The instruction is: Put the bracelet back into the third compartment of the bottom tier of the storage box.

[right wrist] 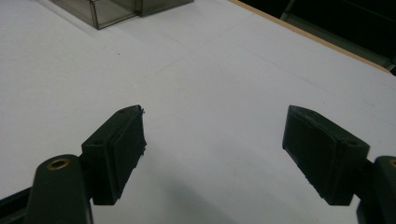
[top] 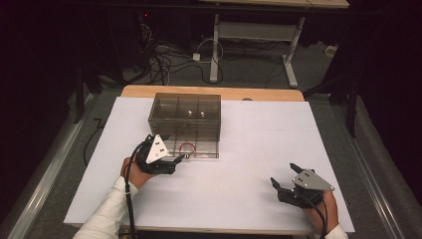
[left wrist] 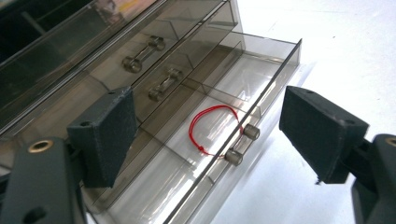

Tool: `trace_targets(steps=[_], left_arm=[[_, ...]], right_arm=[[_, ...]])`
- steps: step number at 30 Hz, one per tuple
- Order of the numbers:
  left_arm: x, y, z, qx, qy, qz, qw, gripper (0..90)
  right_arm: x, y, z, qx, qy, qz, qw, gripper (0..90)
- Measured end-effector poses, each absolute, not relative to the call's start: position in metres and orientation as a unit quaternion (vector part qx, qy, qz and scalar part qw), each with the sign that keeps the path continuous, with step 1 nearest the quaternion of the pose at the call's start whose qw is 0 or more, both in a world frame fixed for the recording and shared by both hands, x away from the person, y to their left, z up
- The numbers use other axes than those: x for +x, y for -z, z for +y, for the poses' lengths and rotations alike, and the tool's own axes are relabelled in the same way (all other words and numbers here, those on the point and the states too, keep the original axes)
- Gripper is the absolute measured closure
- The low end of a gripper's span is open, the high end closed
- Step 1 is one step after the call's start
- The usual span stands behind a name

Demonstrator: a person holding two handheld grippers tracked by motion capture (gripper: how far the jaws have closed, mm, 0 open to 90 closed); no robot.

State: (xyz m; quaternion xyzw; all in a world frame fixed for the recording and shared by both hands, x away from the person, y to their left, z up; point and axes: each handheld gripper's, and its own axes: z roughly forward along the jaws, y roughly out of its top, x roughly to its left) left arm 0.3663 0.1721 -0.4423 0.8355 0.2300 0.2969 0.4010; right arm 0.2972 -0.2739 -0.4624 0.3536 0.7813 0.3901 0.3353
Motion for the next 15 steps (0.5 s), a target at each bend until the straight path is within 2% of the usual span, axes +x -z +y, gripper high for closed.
trace_targets(steps=[4, 8, 9, 11, 12, 15], left_arm=[[0.362, 0.445, 0.174, 0.834, -0.303, 0.229, 0.4, 19.8], [0.357, 0.449, 0.175, 0.834, -0.308, 0.232, 0.394, 25.5], [0.356, 0.45, 0.176, 0.834, -0.308, 0.231, 0.394, 30.9], [0.353, 0.45, 0.176, 0.833, -0.313, 0.236, 0.39, 35.2], [0.352, 0.45, 0.177, 0.833, -0.312, 0.236, 0.391, 41.0], [0.349, 0.452, 0.18, 0.835, -0.302, 0.238, 0.395, 50.3]], right_arm=[[0.297, 0.462, -0.274, 0.353, -0.39, 0.781, 0.336, 22.3], [0.297, 0.463, -0.273, 0.353, -0.389, 0.782, 0.336, 22.3], [0.297, 0.462, -0.273, 0.354, -0.39, 0.781, 0.336, 22.3], [0.297, 0.462, -0.273, 0.354, -0.39, 0.781, 0.335, 22.3], [0.297, 0.462, -0.273, 0.353, -0.389, 0.781, 0.336, 22.3], [0.297, 0.462, -0.273, 0.354, -0.39, 0.781, 0.335, 22.3]])
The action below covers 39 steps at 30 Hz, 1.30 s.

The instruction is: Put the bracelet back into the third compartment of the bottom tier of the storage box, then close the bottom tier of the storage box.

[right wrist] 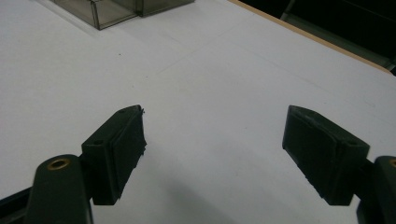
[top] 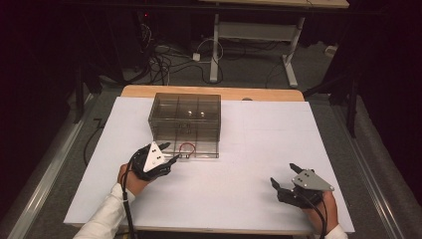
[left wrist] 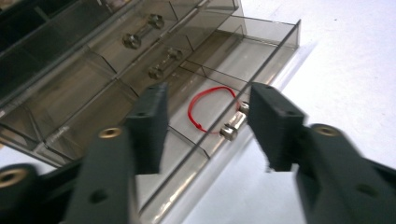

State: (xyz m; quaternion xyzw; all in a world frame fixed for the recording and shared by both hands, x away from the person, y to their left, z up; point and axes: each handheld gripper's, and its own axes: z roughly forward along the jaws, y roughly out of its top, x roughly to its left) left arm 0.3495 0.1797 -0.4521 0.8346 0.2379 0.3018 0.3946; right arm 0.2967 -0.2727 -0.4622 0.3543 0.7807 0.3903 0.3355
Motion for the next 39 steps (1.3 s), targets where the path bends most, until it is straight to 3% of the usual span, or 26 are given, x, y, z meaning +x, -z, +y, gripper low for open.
trace_targets(steps=[13, 39], left_arm=[[0.339, 0.462, 0.189, 0.847, -0.273, 0.25, 0.381, 85.5], [0.345, 0.481, 0.176, 0.877, -0.271, 0.223, 0.329, 87.2]], right_arm=[[0.299, 0.464, -0.272, 0.357, -0.388, 0.783, 0.33, 22.3], [0.299, 0.464, -0.271, 0.352, -0.389, 0.784, 0.332, 22.3]])
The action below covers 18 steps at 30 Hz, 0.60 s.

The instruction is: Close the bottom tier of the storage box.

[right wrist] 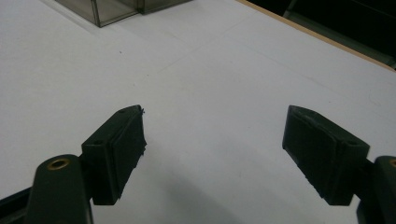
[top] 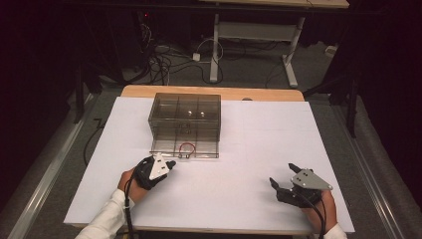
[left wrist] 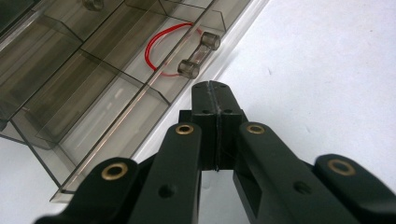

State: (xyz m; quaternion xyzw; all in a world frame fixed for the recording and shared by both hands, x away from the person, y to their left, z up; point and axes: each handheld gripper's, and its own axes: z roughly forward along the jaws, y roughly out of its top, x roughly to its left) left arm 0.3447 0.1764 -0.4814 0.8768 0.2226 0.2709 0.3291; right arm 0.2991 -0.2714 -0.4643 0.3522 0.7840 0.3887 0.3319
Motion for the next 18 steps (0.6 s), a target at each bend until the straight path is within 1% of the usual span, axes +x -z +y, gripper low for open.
trace_targets(steps=[7, 18], left_arm=[[0.348, 0.484, 0.173, 0.883, -0.27, 0.218, 0.315, 87.3], [0.356, 0.486, 0.17, 0.886, -0.284, 0.216, 0.297, 87.3]], right_arm=[[0.302, 0.465, -0.27, 0.349, -0.386, 0.787, 0.331, 22.3], [0.297, 0.465, -0.268, 0.344, -0.383, 0.789, 0.334, 22.3]])
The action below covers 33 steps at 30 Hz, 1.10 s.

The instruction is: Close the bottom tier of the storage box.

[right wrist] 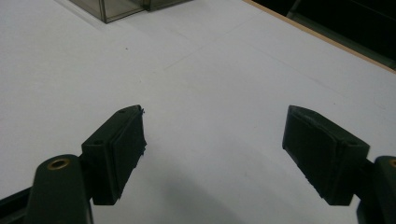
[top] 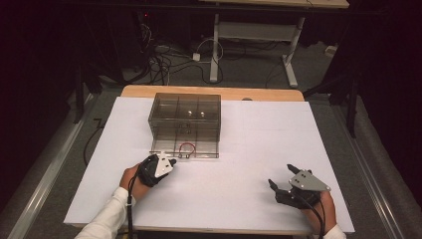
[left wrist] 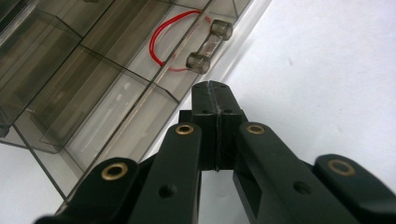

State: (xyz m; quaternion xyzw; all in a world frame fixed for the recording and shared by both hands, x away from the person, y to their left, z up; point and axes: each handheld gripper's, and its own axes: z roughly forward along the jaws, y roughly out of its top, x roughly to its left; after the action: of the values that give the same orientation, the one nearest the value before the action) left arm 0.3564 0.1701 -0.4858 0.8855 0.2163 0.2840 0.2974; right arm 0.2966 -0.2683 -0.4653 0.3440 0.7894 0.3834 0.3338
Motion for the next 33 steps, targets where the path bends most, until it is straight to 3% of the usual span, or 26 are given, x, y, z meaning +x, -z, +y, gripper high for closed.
trace_targets(steps=[33], left_arm=[[0.374, 0.489, 0.164, 0.889, -0.287, 0.223, 0.278, 87.3]], right_arm=[[0.297, 0.465, -0.267, 0.342, -0.382, 0.79, 0.335, 22.3]])
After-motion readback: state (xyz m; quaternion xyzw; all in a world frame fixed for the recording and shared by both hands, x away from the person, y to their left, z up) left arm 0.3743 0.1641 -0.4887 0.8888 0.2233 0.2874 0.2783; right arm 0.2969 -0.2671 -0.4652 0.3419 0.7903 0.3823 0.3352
